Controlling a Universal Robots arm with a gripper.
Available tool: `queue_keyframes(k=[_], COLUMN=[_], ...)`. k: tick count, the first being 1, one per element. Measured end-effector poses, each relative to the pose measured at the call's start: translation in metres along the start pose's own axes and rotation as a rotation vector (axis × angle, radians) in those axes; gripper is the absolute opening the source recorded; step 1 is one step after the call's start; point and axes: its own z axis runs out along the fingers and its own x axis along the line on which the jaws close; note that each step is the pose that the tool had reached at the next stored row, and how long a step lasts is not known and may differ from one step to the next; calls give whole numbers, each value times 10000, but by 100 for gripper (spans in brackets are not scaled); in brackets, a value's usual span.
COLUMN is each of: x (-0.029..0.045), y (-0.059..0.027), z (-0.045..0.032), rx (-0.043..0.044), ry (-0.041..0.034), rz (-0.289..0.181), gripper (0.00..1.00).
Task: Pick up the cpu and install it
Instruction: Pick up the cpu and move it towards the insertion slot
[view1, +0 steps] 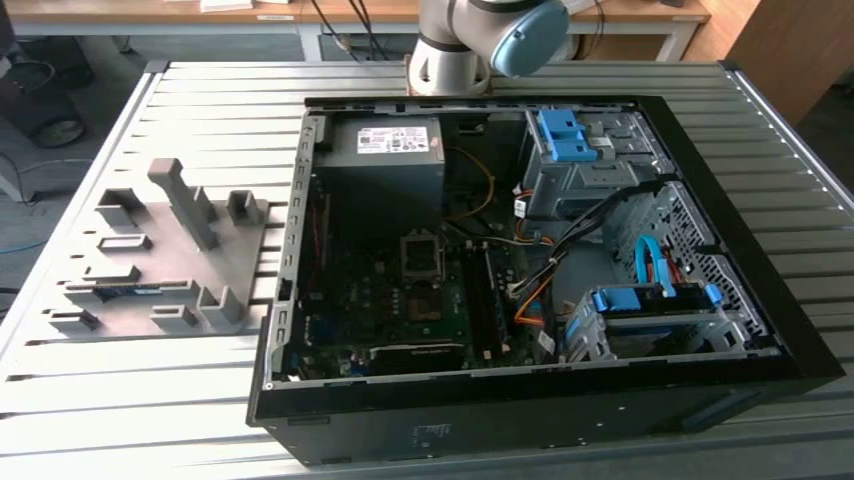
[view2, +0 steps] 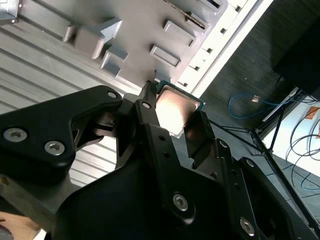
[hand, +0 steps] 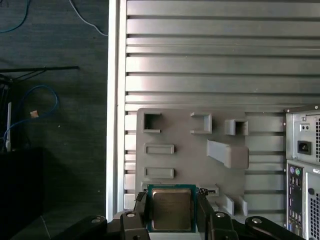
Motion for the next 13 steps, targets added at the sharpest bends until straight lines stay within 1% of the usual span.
queue_keyframes(k=[13], x=[-576], y=[5], z=[7], rx=[-1], ry=[1], rz=[-1], gripper=[47])
